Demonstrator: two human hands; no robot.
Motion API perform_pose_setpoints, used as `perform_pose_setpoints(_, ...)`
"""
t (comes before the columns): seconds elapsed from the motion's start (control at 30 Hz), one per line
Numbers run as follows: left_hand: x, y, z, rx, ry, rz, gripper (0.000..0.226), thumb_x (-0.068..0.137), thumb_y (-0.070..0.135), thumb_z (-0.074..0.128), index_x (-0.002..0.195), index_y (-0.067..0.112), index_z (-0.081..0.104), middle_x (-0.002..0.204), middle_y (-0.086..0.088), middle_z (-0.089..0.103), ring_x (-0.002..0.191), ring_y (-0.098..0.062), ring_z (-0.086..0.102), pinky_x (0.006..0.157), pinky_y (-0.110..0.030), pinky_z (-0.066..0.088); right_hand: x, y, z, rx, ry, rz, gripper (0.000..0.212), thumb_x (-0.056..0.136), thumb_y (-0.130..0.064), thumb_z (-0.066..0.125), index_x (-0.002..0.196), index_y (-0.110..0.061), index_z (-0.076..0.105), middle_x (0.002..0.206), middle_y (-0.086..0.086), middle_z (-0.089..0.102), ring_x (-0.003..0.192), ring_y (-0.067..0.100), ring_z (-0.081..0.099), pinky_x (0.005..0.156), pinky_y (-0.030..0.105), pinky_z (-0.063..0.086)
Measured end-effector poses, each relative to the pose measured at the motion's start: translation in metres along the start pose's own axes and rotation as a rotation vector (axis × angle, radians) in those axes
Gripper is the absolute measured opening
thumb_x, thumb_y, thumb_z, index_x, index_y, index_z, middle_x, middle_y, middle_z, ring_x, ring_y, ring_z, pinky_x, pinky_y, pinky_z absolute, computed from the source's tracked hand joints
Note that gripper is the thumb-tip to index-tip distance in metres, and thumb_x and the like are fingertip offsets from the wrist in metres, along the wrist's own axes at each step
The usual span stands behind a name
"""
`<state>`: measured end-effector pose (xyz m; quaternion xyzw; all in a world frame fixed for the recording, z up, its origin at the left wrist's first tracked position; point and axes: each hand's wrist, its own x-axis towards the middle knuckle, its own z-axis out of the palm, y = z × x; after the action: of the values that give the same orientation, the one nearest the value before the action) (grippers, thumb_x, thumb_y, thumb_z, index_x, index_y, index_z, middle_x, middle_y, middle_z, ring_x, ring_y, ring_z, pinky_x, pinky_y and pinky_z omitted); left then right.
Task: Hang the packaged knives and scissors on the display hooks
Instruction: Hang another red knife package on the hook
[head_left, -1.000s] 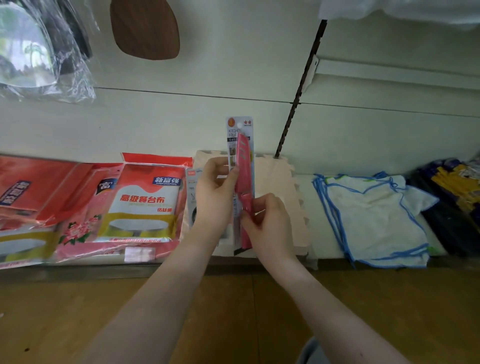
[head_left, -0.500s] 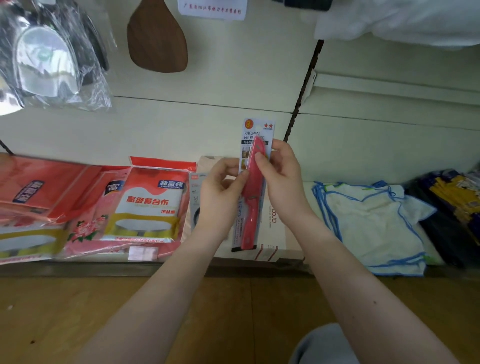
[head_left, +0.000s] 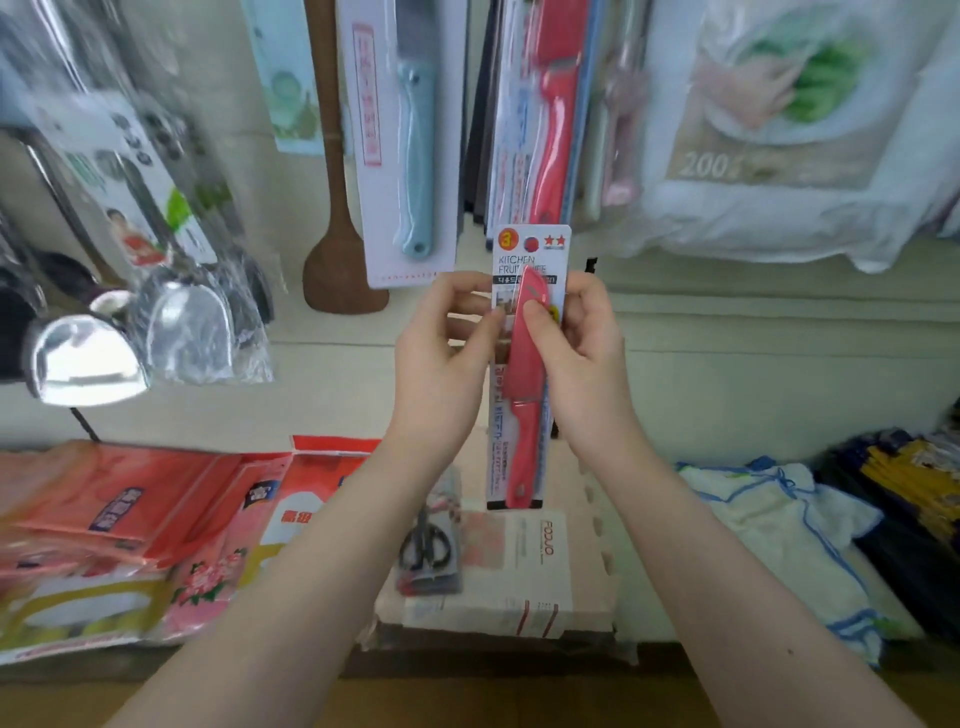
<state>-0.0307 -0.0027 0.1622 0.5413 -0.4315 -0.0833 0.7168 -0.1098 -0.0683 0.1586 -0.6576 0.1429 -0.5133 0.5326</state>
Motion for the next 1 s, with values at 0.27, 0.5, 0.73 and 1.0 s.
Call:
perform_pose_setpoints(0.27,0.041,0.071,0.008,0.054,0.030,0.193,0.030,0.087,0.004,0.058,0.085,0.034,0.054,0.069,0.015,0.054,0.058,0.001,0.050,0.056,-0.014,0.044,0.045,-0.070,0.001,-0.008,-0.002,-0.185,0.015,0.091,-0.006,0.052,0.092,-0.022,0.051,0.086,-0.001,0.063,0.074,0.003,0.063,0.075,0.029,0.049)
perform_pose_setpoints(0.5,0.077,0.122,0.014,0.090,0.038,0.262,0.017,0.088,0.006,0.057,0.095,0.022,0.056,0.072,0.012,0.053,0.056,0.004,0.052,0.058,-0.016,0.043,0.076,-0.121,0.007,-0.008,0.028,-0.251,0.014,0.091,-0.011,0.054,0.093,-0.025,0.052,0.093,0.001,0.066,0.084,0.009,0.065,0.081,0.035,0.052)
perform_pose_setpoints(0.73,0.107,0.149,0.016,0.147,0.083,0.268,0.019,0.087,0.006,0.057,0.094,0.023,0.052,0.073,0.009,0.053,0.065,-0.006,0.051,0.060,-0.018,0.046,0.102,-0.148,0.016,-0.070,0.084,-0.255,0.012,0.090,-0.021,0.056,0.090,-0.032,0.051,0.100,0.008,0.067,0.095,0.025,0.064,0.090,0.049,0.050)
perform_pose_setpoints(1.0,0.131,0.157,0.017,0.243,0.103,0.255,0.019,0.085,0.005,0.057,0.088,0.022,0.051,0.069,0.008,0.052,0.064,-0.014,0.055,0.060,-0.030,0.050,0.124,-0.156,0.023,-0.183,0.132,-0.223,0.011,0.089,-0.025,0.056,0.090,-0.034,0.048,0.101,0.004,0.065,0.096,0.022,0.063,0.090,0.049,0.049)
